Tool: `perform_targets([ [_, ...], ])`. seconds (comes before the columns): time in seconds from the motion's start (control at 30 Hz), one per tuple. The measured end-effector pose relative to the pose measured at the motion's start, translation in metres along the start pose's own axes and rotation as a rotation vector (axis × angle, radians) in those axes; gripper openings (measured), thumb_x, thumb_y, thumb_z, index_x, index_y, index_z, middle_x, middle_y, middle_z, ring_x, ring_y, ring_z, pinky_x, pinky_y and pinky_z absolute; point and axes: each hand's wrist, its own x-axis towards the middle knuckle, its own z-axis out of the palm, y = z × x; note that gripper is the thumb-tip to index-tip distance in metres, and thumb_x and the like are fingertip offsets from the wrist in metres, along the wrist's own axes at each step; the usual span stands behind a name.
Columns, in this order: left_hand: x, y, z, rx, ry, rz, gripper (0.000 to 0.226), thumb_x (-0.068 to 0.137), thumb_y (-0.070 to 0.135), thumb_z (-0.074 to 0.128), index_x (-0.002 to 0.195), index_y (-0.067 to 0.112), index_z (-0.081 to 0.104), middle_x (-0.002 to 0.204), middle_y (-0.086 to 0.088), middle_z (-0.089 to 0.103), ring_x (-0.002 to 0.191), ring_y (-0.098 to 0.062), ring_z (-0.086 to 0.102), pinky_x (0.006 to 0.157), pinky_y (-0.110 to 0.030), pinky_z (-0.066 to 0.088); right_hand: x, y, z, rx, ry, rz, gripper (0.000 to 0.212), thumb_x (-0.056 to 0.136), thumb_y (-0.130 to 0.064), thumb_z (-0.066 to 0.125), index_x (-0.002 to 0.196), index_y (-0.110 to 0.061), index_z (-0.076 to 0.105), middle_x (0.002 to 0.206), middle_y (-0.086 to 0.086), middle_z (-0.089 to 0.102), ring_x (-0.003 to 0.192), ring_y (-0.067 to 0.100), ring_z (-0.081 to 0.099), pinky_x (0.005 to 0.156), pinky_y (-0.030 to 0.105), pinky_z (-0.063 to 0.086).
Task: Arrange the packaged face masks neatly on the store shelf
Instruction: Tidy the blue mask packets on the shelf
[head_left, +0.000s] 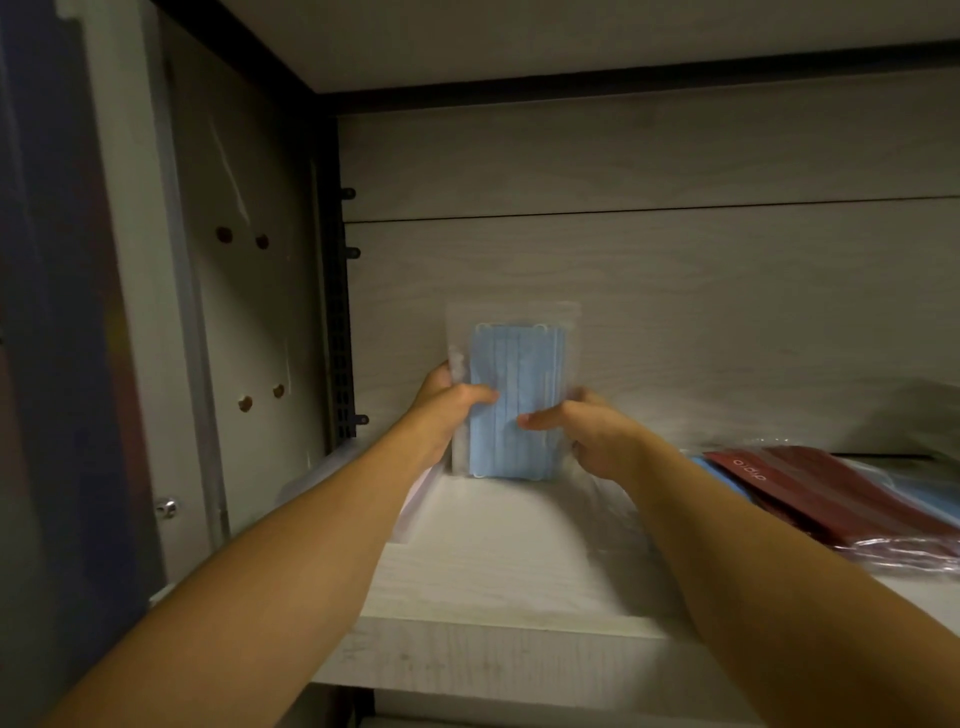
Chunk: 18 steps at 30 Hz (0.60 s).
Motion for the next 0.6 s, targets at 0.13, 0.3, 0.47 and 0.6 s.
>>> perform_targets([
  [0.13,0.0007,-0.0004,0.0054,0.052,0.012,0.004,0.028,0.083,-0.011,0.068,0.099,0.012,0.067,0.092,-0.006,0.073,0.077,-0.017,0.072,0.069,-0.03,0.06,0.0015,0.0018,0.002,0.007,0.088,-0.003,0.093,0.046,-0.014,0.093,0.131,-0.009,0.055,0.12,0.01,0.068,0.11,0.031,0.065,0.094,0.049,0.054],
  [0.3,0.0026,0.0007,0.0091,0.046,0.003,0.043,0.03,0.084,-0.012,0.067,0.092,0.017,0.067,0.087,-0.002,0.073,0.074,-0.014,0.072,0.073,-0.031,0.061,-0.0011,-0.0016,-0.0017,0.024,0.081,-0.051,0.059,0.072,0.003,0.081,0.126,-0.004,0.059,0.115,0.013,0.07,0.106,0.031,0.067,0.091,0.049,0.055],
  [0.47,0.0044,0.0,0.0086,0.068,0.02,0.054,0.026,0.085,-0.007,0.07,0.101,0.013,0.067,0.093,-0.004,0.074,0.082,-0.018,0.072,0.072,-0.03,0.061,-0.001,-0.0024,-0.0025,0.024,0.078,-0.076,0.039,0.077,0.005,0.076,0.11,-0.011,0.062,0.102,0.006,0.071,0.093,0.022,0.068,0.072,0.034,0.055],
  [0.6,0.0046,0.0036,0.0084,0.051,0.044,0.029,0.029,0.084,-0.007,0.071,0.108,0.009,0.066,0.093,-0.006,0.074,0.081,-0.022,0.073,0.07,-0.031,0.061,0.0013,-0.0035,-0.0018,0.015,0.071,-0.074,0.038,0.077,0.003,0.077,0.109,-0.013,0.062,0.105,0.007,0.072,0.102,0.027,0.068,0.075,0.037,0.056],
])
